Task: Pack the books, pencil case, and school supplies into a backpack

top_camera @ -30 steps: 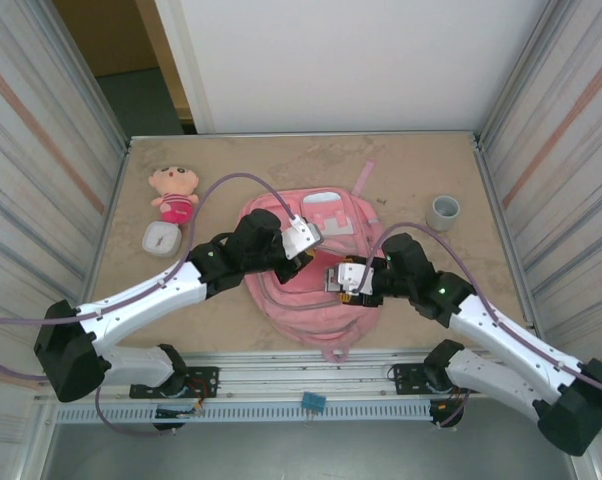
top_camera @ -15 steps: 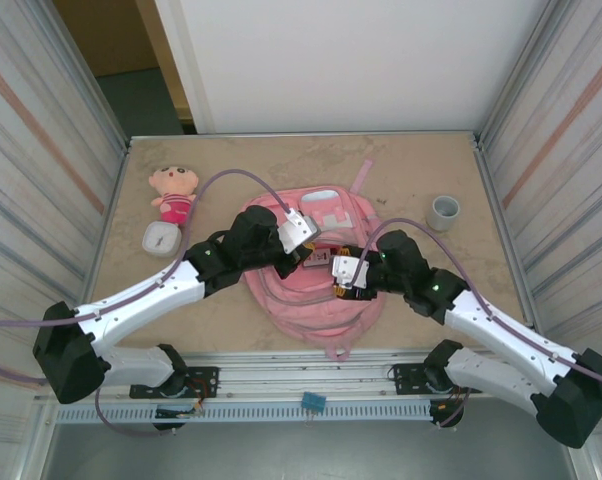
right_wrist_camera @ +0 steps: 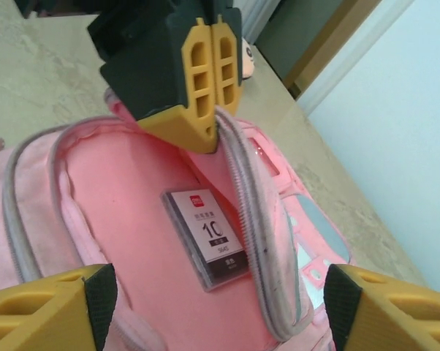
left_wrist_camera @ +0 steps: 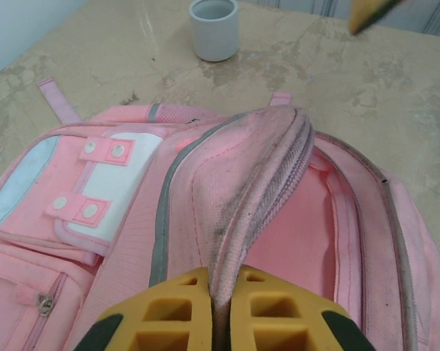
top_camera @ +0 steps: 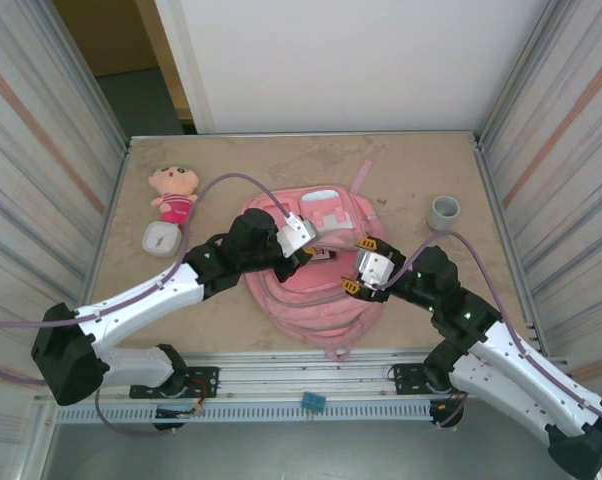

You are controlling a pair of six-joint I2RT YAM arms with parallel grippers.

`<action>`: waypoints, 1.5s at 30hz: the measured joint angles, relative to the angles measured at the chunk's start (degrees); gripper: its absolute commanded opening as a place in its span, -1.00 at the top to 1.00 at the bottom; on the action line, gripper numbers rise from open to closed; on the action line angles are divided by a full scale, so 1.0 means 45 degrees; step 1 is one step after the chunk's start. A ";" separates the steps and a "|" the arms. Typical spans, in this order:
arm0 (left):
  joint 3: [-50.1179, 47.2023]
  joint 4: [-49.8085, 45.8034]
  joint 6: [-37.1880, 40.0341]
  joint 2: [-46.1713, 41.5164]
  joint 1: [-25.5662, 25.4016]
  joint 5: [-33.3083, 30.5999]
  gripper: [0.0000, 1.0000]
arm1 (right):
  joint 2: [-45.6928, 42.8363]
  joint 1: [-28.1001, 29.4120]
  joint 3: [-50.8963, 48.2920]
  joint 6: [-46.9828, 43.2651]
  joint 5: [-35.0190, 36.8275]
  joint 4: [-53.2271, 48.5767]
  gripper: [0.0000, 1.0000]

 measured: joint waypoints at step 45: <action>-0.0933 -0.5799 0.7257 0.0029 0.5314 0.3594 -0.48 | 0.4163 -0.3172 0.0899 -0.1821 -0.5343 0.0248 0.88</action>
